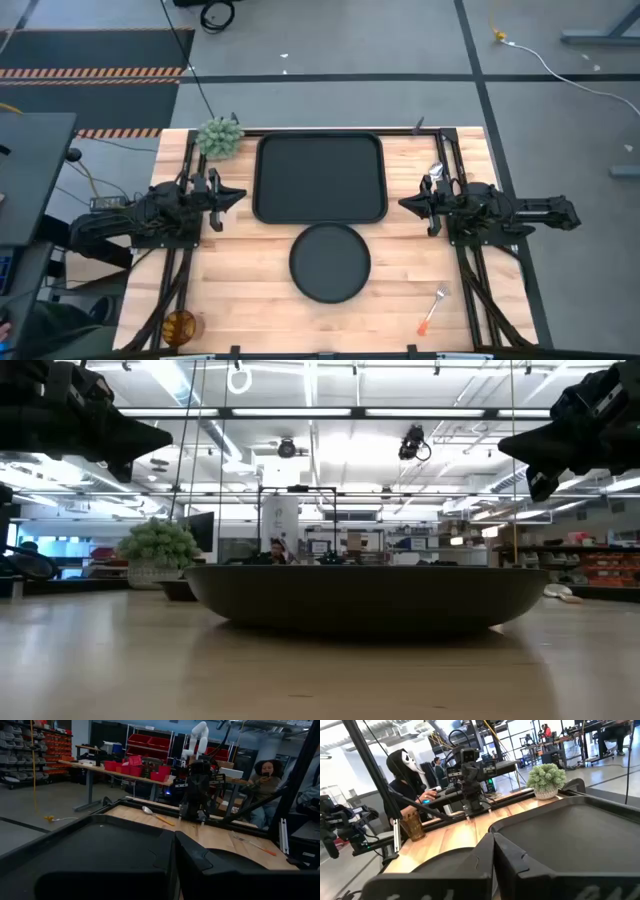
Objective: Pick and place plate/cup/fork/spoon on tray
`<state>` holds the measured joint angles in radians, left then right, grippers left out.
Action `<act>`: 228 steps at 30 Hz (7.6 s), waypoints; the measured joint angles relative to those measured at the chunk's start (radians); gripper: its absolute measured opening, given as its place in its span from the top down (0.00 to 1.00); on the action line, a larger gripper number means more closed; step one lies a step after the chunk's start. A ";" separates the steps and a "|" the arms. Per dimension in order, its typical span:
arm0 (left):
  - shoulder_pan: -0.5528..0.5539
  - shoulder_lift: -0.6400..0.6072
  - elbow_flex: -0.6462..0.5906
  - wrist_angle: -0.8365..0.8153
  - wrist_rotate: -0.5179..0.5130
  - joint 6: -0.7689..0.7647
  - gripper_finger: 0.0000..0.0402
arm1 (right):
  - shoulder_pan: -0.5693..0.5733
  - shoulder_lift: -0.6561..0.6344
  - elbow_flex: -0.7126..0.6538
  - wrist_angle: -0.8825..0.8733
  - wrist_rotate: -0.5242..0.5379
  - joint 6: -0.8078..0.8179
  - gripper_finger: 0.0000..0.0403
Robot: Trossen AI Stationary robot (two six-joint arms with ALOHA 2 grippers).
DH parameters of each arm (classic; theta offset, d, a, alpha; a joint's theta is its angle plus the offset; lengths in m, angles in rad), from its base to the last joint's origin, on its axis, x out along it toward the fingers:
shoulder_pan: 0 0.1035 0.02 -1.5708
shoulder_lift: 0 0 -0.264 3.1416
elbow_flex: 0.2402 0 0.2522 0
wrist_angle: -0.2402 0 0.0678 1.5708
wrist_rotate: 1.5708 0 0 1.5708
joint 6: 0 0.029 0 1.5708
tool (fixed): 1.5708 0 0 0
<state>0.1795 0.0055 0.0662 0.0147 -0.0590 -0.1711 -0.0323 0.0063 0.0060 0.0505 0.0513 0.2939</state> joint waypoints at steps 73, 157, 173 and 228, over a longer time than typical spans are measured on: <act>0.000 0.000 0.000 0.000 0.000 0.000 0.93 | 0.000 0.000 0.000 0.000 0.000 0.000 0.96; -0.740 0.520 -0.001 0.508 -0.468 -0.144 0.93 | 0.000 0.000 0.000 0.000 0.000 0.000 0.96; -0.924 1.230 0.156 0.927 -0.679 -0.118 0.93 | 0.000 0.000 0.000 0.000 0.000 0.000 0.96; -0.777 2.178 1.208 0.103 -0.453 -0.057 0.44 | 0.000 0.000 0.000 0.031 0.000 0.000 0.96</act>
<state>-0.5973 2.1831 1.2743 0.1173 -0.5124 -0.2278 -0.0326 0.0063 0.0062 0.0814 0.0513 0.2939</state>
